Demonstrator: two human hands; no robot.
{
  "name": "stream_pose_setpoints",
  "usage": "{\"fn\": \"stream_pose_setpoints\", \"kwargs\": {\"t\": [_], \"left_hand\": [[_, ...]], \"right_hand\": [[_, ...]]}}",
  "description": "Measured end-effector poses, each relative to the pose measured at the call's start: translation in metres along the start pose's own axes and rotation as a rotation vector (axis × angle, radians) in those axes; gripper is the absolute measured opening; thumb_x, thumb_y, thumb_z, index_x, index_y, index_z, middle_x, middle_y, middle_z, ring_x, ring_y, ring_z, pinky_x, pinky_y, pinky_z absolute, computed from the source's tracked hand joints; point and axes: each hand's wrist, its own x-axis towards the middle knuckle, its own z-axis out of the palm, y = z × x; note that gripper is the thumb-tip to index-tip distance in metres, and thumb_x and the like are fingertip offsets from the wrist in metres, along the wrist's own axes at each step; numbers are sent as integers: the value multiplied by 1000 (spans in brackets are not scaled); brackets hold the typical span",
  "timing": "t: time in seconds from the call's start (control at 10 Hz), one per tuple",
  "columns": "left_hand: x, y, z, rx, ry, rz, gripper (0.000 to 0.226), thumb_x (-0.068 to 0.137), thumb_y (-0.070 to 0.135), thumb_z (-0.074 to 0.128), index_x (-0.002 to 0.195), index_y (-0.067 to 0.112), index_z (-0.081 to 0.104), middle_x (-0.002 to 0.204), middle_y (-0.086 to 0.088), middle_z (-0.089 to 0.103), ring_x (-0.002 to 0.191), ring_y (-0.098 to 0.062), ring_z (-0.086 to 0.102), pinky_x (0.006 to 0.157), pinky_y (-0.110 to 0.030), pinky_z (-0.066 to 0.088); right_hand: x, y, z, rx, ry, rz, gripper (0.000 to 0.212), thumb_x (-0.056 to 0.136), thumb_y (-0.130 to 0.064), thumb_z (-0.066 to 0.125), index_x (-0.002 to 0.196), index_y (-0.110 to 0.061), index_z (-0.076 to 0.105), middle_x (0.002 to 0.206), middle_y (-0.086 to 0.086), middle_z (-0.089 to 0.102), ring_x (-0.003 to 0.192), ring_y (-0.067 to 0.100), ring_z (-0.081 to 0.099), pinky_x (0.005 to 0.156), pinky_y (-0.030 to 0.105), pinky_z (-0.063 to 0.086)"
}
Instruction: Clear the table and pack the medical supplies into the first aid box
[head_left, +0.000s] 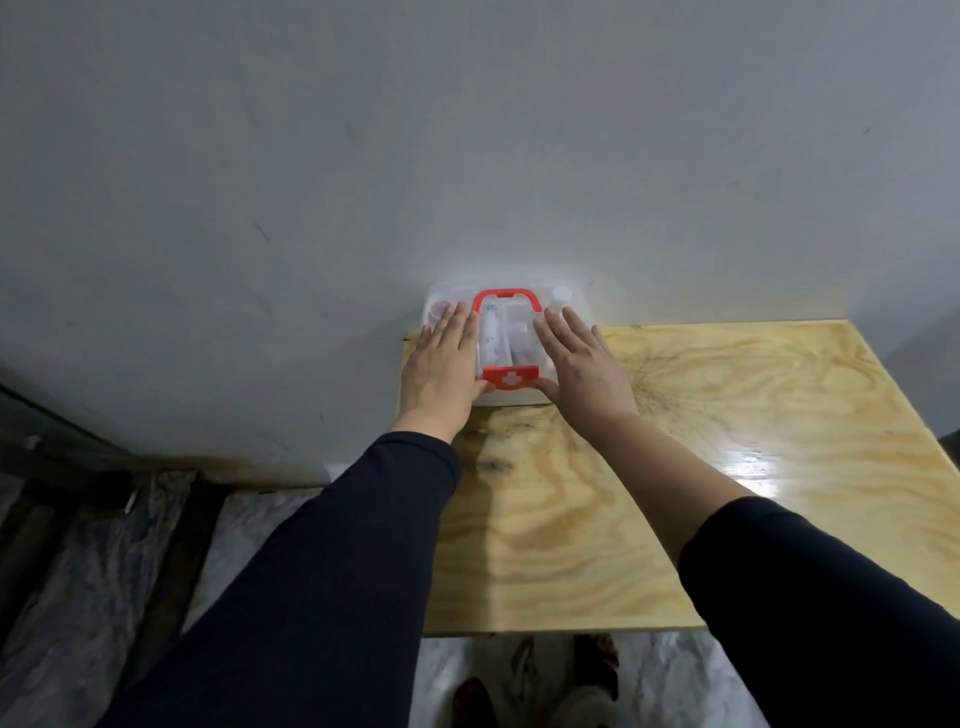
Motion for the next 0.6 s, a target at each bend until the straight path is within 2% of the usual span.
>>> {"fn": "stream_pose_setpoints", "kwargs": {"t": [0.3,0.4,0.5,0.6], "left_hand": [[8,-1,8,14,14,-3,87,93,35,60,155,11,3,164,-6,1,150,-20,-2,120,-34,2],[7,-3,1,-38,-6,38,89,93,36,59,155,11,-1,163,-5,-6,150,-19,-7,122,-35,0],[-10,-22,4,-163,26,27,86,96,45,50,155,11,-3,163,-2,-9,150,-16,-9,121,-38,-5],[-76,-44,31,-355,286,-155,71,94,45,40,151,5,25,157,-9,27,144,-27,28,116,-49,24]], "right_hand": [[8,6,1,30,9,-9,72,95,-43,48,153,-19,14,163,1,9,151,19,2,122,38,7],[7,8,-18,79,-106,-29,75,93,-45,53,153,-19,16,162,-1,12,151,17,6,124,37,13],[10,13,-64,182,-168,-40,69,90,-42,60,148,-19,32,158,0,30,148,17,22,120,35,20],[-3,18,-139,450,-18,14,51,88,-32,65,137,-21,52,141,-1,55,129,15,52,109,27,37]]}}
